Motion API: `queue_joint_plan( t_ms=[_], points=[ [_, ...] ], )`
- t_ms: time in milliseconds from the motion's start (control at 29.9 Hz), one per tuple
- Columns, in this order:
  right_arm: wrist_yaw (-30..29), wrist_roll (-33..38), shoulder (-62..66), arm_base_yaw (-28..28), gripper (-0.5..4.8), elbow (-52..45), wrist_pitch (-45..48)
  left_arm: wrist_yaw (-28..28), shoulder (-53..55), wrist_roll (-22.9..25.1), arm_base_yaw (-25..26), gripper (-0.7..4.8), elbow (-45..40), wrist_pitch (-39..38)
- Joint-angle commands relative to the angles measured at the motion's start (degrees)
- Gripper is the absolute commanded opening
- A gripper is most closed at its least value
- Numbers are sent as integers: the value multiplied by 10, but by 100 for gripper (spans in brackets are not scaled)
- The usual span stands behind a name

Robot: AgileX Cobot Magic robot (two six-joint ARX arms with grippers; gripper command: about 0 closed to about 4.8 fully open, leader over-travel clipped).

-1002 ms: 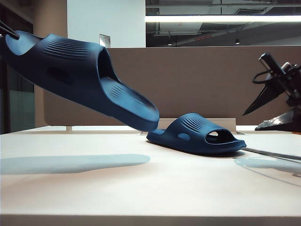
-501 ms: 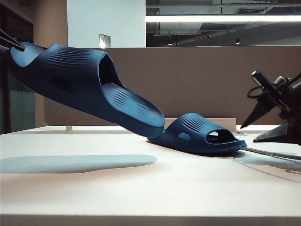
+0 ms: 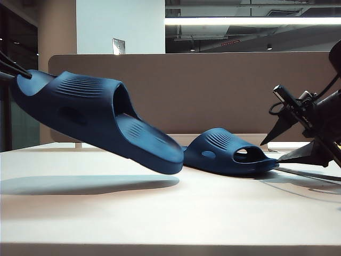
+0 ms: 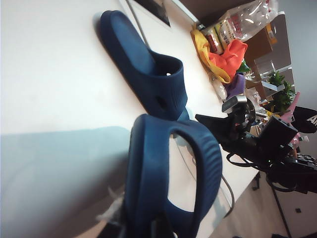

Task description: Interlock the pair of blue slippers on the table with their fronts facing up.

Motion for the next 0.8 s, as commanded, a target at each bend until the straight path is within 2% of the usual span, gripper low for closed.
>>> queue_joint_plan(
  t_ms=[33,802],
  points=[
    [9,16,11,2,216,10,4,7,-2,-7,0,-5,2,22],
    [47,17,17,8,215,14,-9,3,-2,-8,0,-5,2,40]
  ],
)
